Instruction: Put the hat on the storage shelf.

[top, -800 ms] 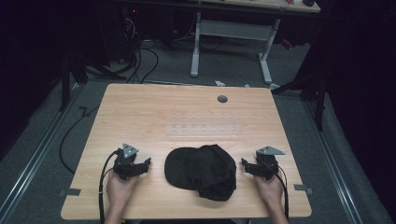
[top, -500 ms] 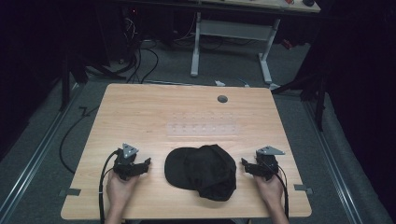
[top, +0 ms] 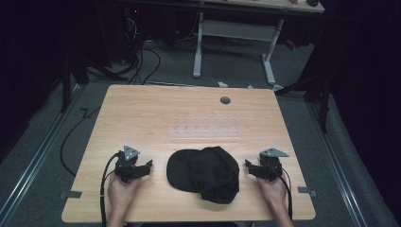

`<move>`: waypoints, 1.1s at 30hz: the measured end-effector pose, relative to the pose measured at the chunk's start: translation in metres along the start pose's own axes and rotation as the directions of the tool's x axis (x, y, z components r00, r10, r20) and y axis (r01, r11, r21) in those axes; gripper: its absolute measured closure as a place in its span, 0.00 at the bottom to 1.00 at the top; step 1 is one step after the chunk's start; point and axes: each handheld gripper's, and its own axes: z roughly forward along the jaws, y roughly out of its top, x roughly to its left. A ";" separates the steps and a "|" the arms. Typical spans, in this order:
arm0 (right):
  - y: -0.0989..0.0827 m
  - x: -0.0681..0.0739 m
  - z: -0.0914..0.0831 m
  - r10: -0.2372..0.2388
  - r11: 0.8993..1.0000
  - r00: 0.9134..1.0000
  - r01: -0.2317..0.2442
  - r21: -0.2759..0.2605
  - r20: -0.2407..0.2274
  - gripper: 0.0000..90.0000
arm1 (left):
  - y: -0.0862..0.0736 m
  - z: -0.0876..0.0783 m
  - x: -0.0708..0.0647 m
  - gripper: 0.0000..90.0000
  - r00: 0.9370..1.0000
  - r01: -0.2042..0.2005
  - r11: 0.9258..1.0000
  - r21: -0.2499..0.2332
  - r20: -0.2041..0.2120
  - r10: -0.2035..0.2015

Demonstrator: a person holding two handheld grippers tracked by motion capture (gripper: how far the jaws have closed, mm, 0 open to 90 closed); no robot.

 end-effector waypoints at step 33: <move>0.026 0.016 -0.048 0.052 0.987 0.968 -0.087 -0.138 -0.244 0.36 | 0.000 0.000 0.000 0.31 1.000 -0.001 1.000 0.003 0.001 0.001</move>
